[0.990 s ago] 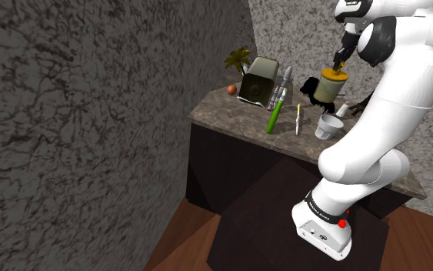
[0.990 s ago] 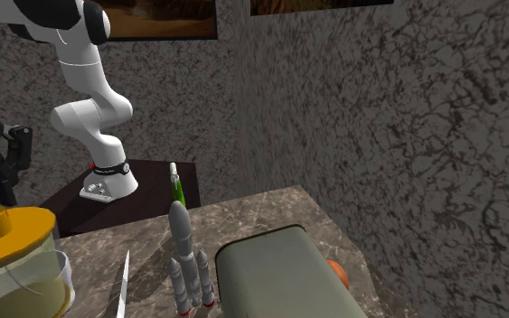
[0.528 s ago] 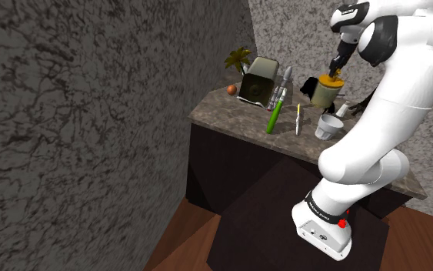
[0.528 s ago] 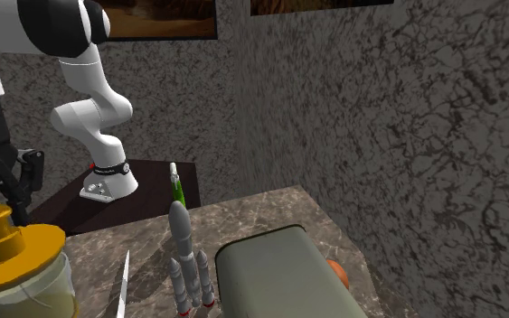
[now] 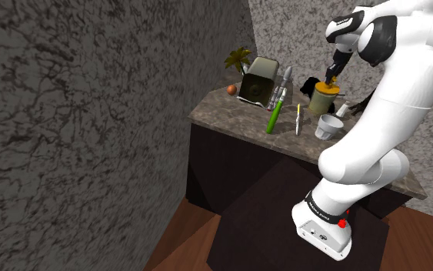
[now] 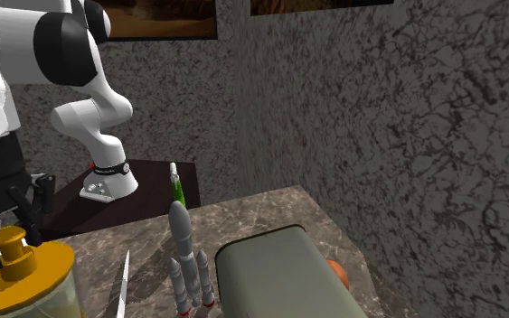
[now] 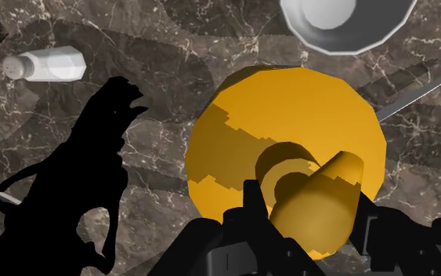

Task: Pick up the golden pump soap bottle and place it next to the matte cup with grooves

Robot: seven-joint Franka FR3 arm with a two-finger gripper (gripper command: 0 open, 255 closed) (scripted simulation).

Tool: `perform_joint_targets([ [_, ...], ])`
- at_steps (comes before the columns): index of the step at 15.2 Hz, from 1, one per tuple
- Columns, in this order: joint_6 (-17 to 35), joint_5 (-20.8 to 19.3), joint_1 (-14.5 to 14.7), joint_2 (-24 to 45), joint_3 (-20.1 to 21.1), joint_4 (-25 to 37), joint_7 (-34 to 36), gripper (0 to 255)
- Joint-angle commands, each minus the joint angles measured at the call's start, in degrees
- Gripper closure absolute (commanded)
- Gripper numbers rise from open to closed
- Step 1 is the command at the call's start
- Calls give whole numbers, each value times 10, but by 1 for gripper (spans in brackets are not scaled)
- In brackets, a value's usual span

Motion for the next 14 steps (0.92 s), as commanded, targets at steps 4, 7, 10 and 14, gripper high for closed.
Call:
perform_joint_targets([
  [4,38,3,0,7,1,-30,0,255],
  [7,59,6,-1,13,2,-47,0,255],
  [10,80,9,-2,19,3,-62,-1,255],
  [14,108,14,-3,30,5,-81,-2,255],
])
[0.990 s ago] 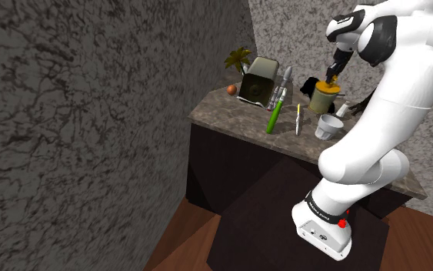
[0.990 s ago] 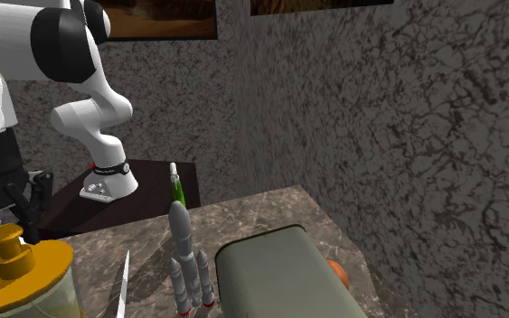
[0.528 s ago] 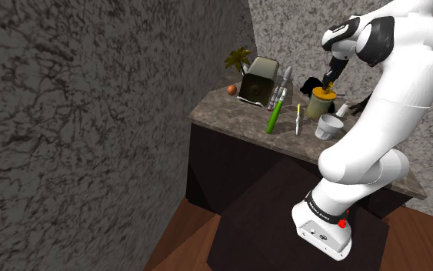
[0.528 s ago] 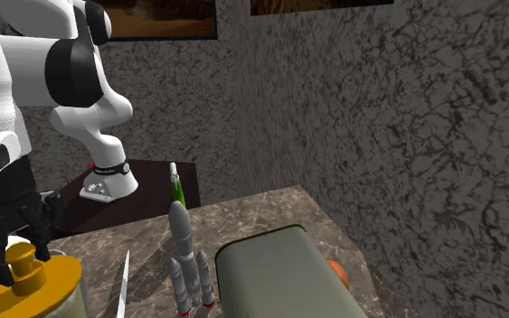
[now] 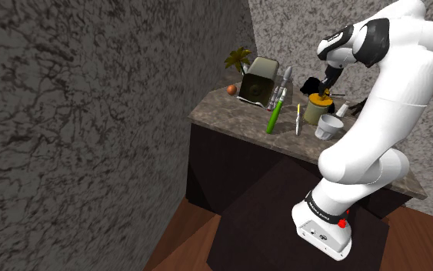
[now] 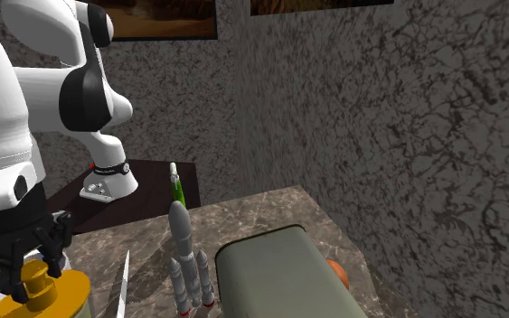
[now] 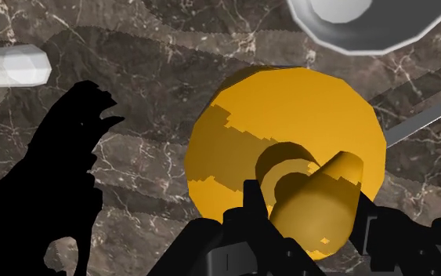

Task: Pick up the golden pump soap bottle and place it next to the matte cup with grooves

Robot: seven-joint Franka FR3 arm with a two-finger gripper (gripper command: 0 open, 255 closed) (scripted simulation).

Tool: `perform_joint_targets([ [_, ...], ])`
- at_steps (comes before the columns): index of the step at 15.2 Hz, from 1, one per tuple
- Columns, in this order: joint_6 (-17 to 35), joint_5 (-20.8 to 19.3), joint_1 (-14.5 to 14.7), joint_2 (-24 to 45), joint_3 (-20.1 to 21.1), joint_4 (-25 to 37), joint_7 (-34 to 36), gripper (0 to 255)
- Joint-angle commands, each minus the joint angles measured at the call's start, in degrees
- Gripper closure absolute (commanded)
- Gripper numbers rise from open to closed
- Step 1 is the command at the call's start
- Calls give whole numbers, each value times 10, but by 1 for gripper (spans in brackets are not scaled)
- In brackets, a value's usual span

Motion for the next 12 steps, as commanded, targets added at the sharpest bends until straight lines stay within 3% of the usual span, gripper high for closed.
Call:
perform_joint_targets([
  [1,18,4,-1,7,1,-11,-2,255],
  [9,18,4,-1,7,1,-11,-2,255],
  [10,18,4,-2,6,1,-11,-2,0],
  [12,17,4,-2,7,1,-10,-2,0],
])
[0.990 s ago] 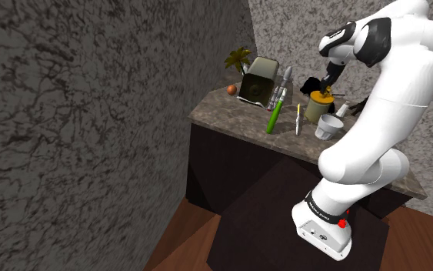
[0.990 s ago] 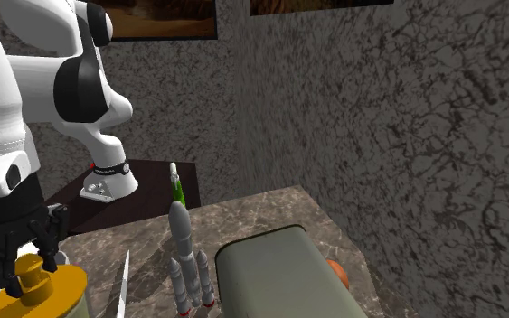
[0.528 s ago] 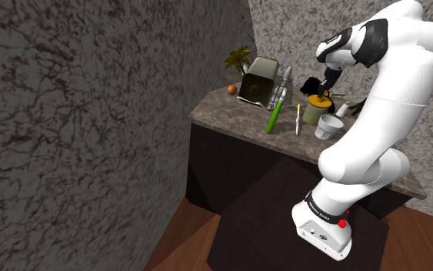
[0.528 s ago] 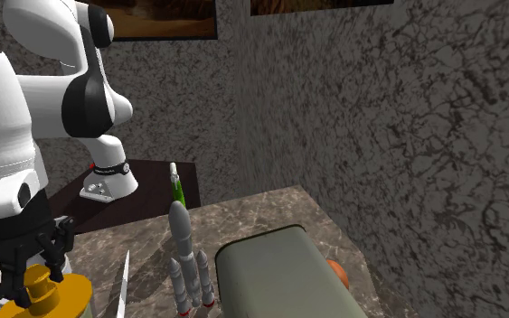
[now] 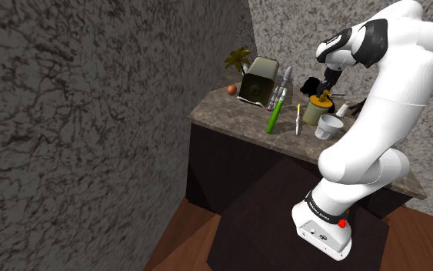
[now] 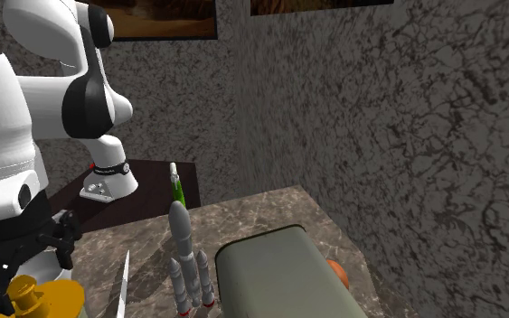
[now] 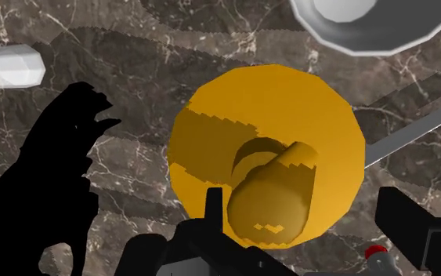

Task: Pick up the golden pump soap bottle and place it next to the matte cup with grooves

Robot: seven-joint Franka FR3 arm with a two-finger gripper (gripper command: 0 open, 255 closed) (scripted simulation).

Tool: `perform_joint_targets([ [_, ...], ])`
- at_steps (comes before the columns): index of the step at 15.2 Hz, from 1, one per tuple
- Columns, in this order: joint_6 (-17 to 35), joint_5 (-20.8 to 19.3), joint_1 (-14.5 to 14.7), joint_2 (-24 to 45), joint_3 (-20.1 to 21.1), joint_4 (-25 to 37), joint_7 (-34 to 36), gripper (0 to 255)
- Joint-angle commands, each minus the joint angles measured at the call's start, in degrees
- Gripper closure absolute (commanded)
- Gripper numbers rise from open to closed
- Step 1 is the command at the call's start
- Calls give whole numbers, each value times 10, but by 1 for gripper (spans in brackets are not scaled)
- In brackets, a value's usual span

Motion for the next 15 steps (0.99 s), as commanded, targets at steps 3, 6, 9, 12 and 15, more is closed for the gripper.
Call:
perform_joint_targets([
  [3,1,0,0,0,0,-1,0,0],
  [6,-48,-16,9,-30,-3,20,11,0],
  [9,-61,-20,10,-36,-3,27,13,0],
  [12,-61,-20,10,-36,-3,27,13,0],
  [15,-61,-20,10,-36,-3,27,13,0],
])
